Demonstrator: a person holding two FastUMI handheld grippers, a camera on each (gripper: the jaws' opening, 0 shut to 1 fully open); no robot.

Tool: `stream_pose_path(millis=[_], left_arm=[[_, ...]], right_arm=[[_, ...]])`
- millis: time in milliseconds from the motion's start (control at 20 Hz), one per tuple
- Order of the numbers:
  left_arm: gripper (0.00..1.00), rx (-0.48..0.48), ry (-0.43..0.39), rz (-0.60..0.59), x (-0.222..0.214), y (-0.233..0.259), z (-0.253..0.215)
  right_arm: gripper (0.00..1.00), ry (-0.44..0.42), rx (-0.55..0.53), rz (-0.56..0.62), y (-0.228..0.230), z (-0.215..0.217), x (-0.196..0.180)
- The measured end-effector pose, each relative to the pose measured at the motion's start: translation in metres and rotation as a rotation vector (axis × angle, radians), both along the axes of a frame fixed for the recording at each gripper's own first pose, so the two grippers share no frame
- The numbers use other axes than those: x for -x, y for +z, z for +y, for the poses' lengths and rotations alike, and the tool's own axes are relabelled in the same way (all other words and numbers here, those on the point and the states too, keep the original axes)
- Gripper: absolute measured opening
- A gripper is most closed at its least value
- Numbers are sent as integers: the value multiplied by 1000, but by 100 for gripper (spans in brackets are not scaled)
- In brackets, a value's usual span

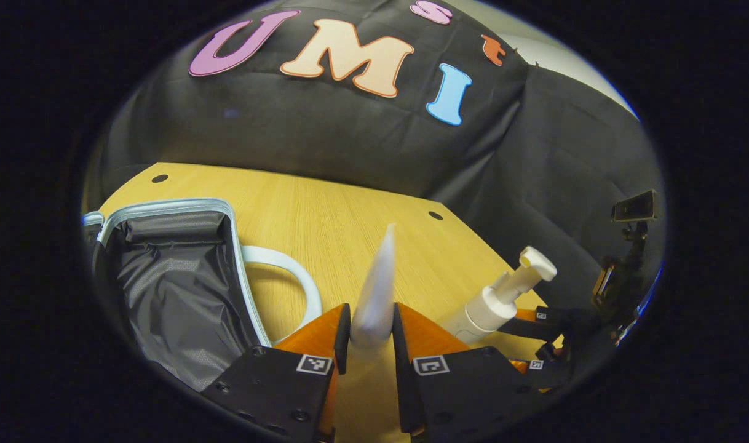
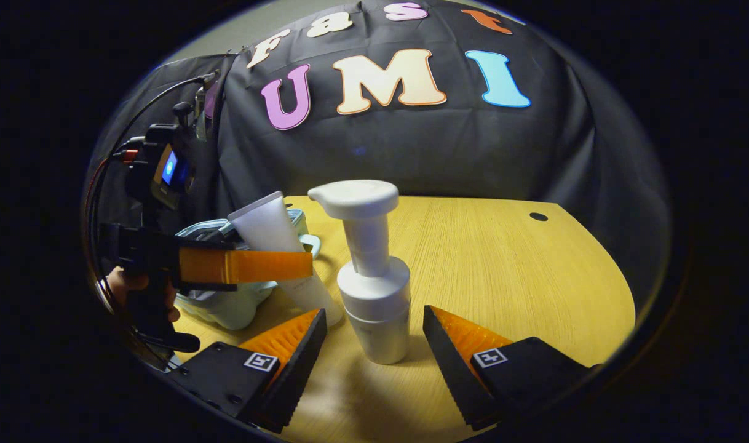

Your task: First open the suitcase, pack the skin care products into it, and then close the suitcase.

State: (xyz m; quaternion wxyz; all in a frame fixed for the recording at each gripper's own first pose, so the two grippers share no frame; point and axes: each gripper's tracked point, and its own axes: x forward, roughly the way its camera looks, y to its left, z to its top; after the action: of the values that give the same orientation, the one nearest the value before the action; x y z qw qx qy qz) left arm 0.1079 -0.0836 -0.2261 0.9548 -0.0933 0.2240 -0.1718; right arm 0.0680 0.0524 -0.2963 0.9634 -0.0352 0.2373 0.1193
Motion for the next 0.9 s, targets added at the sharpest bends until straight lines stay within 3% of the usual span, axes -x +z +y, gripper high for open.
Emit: stream_pose_path(millis=[150,200,250,350,400,700,900], left_arm=[[30,43,0,-2,-1,11,2],[29,48,-1,1,0,15,3],[28,60,5,-10,-2,22,6],[24,76,9,-15,-2,33,10],[24,81,10,-12,0,38,13],[23,65,19,40,25,101,69],[23,-8,61,177,55,110,133]], right_arm=[[97,1,14,0,-5,0,-7],[82,1,20,4,-9,-1,-9],[74,4,20,8,-11,0,-10],[72,-1,26,9,-12,-1,-12],[63,-4,31,7,-12,-2,-13],[59,26,55,12,10,7,-14],[59,41,7,-5,51,34,-15]])
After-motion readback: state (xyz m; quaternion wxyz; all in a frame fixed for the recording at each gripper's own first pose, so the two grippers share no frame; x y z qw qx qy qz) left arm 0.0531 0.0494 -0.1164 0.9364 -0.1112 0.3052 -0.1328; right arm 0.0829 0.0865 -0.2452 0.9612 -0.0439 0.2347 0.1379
